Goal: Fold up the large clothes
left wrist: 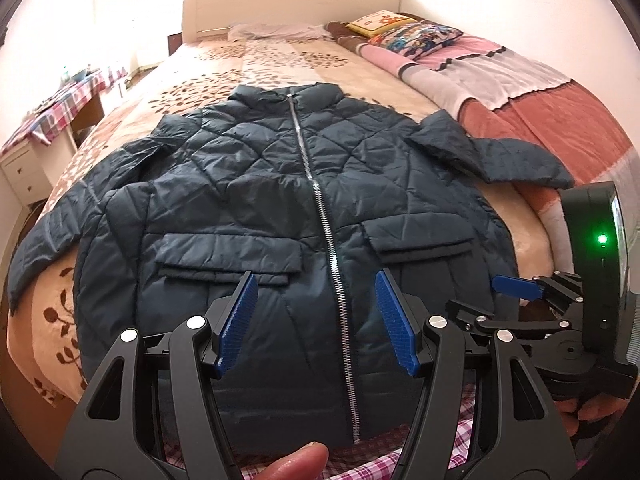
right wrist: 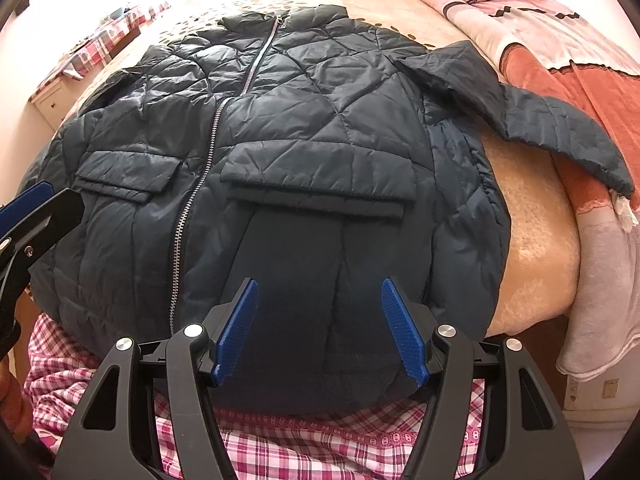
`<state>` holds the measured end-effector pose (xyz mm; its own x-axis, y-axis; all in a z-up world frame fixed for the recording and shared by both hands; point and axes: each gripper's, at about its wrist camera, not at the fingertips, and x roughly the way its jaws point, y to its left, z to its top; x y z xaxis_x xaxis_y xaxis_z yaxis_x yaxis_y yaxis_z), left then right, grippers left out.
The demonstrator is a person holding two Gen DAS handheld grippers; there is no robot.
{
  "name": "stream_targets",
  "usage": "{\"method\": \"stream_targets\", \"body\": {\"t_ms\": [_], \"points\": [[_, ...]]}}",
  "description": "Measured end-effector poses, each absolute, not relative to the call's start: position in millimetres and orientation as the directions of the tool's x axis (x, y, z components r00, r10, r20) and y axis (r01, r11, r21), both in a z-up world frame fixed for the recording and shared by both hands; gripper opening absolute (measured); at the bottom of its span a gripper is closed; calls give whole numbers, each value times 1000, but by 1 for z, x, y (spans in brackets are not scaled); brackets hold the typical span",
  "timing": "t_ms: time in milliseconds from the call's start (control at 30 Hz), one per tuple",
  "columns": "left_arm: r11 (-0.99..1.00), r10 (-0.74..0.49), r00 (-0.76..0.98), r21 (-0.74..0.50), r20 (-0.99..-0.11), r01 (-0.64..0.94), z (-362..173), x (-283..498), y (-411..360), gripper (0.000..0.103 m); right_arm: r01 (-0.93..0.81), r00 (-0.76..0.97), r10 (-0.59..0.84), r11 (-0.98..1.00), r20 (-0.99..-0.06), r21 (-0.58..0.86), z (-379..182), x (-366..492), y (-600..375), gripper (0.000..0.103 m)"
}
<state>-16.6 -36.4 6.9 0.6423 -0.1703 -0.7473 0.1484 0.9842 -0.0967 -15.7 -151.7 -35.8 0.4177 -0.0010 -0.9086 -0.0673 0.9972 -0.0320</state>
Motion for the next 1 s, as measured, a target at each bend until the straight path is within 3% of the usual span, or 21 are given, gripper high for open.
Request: {"method": "stream_targets", "body": {"t_ms": [567, 633, 1000], "points": [[979, -193, 608, -112, -770, 170, 1, -13, -42, 62, 98, 405, -1, 994, -914, 43, -37, -8, -199, 64], [979, -192, 597, -110, -779, 171, -2, -11, -44, 68, 134, 422, -24, 990, -906, 36, -33, -4, -216, 64], [979, -170, 554, -75, -815, 190, -12, 3, -60, 68, 354, 481, -162, 935, -862, 22, -10, 29, -318, 64]]}}
